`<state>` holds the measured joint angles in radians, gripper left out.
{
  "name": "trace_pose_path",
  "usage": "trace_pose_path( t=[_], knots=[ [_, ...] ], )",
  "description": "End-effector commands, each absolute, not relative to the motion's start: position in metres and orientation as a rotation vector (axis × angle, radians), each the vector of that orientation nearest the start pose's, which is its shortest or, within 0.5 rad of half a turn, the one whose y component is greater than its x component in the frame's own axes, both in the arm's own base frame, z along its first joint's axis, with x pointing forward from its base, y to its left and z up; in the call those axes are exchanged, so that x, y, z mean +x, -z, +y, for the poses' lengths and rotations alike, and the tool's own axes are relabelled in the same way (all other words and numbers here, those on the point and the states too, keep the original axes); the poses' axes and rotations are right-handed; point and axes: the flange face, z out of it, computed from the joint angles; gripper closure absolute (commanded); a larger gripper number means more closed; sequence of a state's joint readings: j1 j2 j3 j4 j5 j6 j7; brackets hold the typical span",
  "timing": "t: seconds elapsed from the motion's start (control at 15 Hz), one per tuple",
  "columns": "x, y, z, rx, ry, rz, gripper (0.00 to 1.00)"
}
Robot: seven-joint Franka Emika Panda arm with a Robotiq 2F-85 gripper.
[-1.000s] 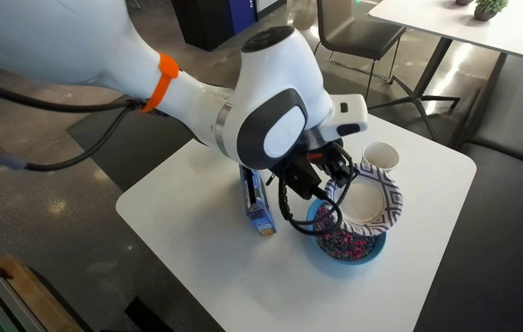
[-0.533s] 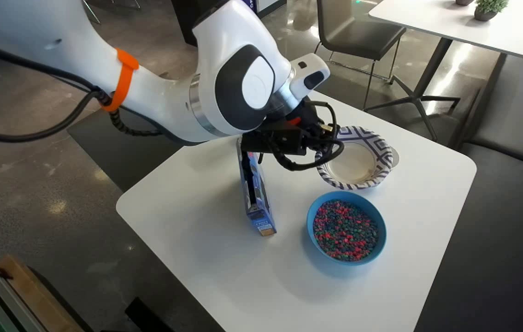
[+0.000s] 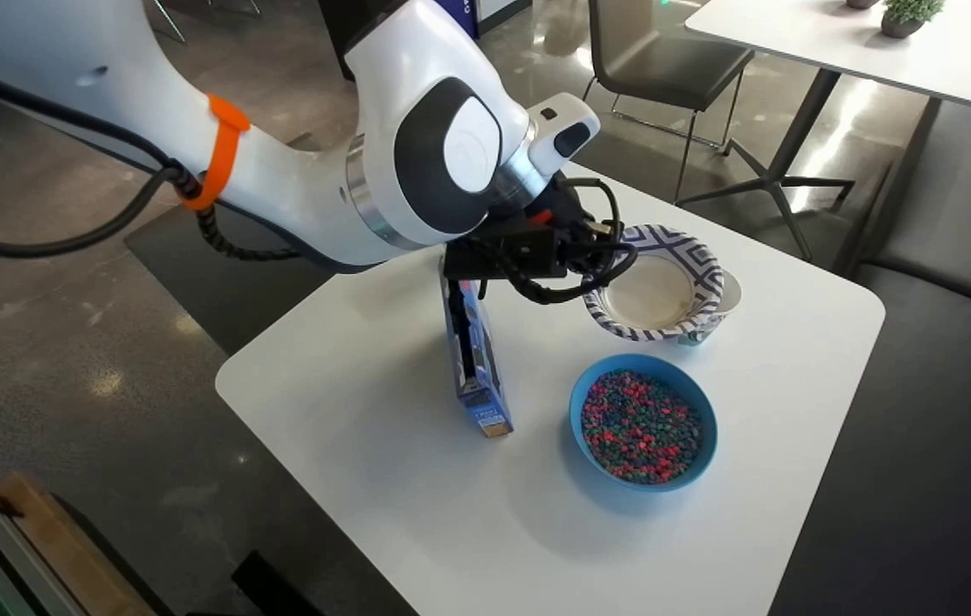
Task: Remove the plate from the top of the blue bowl and place it on the table
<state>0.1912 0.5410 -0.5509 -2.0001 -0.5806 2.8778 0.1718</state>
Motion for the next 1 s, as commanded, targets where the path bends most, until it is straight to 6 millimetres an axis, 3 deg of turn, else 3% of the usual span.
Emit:
trace_pose_path(
  t=[0.0,0.47,0.93],
  knots=[
    [0.615,-0.249,-0.166,2.592,-0.39,0.228,0.98],
    [0.638,-0.24,-0.124,2.525,-0.376,0.593,0.98],
    [0.659,-0.207,-0.122,2.519,-0.334,0.901,0.98]
  ],
)
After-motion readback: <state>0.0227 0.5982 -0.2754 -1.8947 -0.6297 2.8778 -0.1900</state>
